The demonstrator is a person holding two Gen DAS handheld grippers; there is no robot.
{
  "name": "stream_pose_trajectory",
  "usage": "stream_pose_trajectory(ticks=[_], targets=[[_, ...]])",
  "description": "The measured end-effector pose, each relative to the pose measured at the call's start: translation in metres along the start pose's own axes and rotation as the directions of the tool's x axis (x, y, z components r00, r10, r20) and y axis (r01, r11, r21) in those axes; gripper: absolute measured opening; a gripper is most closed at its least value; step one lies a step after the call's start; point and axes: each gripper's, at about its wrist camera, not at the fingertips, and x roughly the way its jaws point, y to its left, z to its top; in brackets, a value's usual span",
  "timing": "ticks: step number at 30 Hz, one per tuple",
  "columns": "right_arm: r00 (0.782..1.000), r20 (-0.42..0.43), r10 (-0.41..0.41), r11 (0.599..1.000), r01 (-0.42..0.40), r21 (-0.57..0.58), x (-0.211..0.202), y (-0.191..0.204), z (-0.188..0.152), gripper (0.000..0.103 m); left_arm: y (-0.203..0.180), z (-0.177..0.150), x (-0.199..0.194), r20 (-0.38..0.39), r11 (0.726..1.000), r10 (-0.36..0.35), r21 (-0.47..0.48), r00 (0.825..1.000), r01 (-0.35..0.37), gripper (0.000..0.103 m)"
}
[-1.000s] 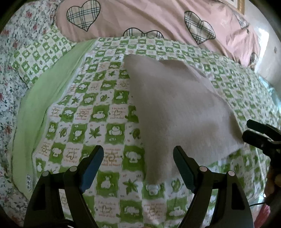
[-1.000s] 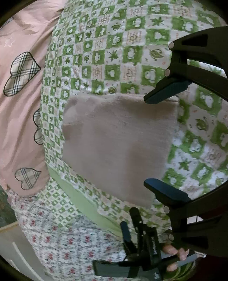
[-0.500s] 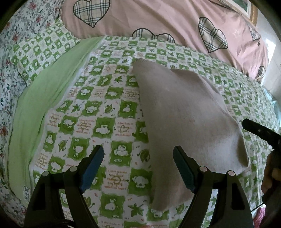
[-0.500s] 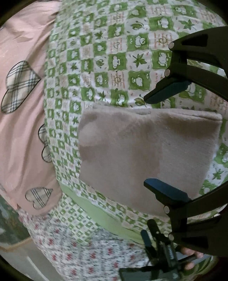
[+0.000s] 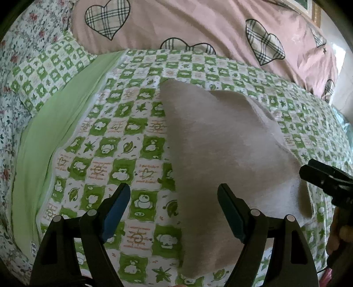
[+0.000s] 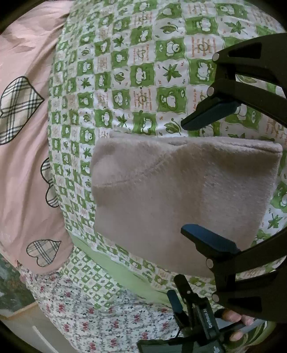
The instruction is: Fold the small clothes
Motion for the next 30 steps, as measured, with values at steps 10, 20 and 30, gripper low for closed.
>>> stream_pose_trajectory(ticks=[10,20,30], targets=[[1.0,-0.002,0.005,0.999,-0.005,-0.044,-0.002,0.013,-0.009,0.087,-0.015,-0.004,-0.007,0.023,0.999,-0.015,0.031,1.0,0.015,0.082],[1.0,-0.011,0.003,0.999,-0.003,-0.051,0.001,0.018,-0.014,0.087,-0.019,-0.008,-0.006,0.021,0.998,-0.029,0.052,0.999,0.028,0.082],[1.0,-0.003,0.001,0.999,-0.001,-0.044,-0.002,0.017,-0.015,0.087,-0.02,-0.009,-0.009,0.03,0.997,-0.036,0.066,0.999,0.034,0.082]])
